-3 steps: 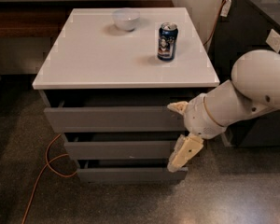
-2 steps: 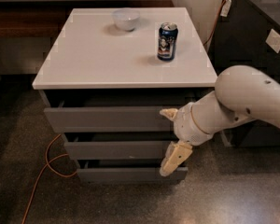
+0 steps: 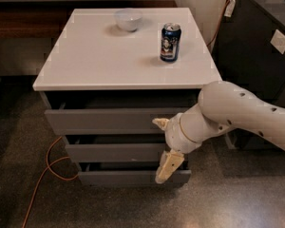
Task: Open middle drawer
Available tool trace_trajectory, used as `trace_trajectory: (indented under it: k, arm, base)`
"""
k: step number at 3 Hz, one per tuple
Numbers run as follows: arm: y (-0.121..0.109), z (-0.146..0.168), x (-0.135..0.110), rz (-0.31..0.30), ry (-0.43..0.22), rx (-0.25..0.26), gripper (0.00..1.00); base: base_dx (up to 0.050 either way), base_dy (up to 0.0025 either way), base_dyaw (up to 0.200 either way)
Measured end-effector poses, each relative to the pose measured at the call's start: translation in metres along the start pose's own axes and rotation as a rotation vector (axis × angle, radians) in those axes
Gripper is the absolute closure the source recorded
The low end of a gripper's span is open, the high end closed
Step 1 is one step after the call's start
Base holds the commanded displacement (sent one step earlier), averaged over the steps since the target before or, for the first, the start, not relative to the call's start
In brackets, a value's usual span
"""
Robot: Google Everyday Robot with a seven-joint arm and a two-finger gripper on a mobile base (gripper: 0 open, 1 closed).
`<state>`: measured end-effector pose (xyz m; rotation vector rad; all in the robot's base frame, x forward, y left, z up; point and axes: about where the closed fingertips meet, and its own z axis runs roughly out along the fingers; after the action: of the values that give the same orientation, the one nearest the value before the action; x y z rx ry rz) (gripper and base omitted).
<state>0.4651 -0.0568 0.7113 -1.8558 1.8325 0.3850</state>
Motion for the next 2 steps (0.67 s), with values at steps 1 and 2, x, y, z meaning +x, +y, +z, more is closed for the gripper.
trace_trajectory:
  k: [1, 2]
  arm:
    - [0.0, 0.013, 0.002, -0.003, 0.024, -0.011, 0.0]
    - [-0.006, 0.043, 0.013, -0.015, 0.037, -0.023, 0.0]
  base:
    - [0.0, 0.0, 0.0]
    - [0.0, 0.0, 0.0]
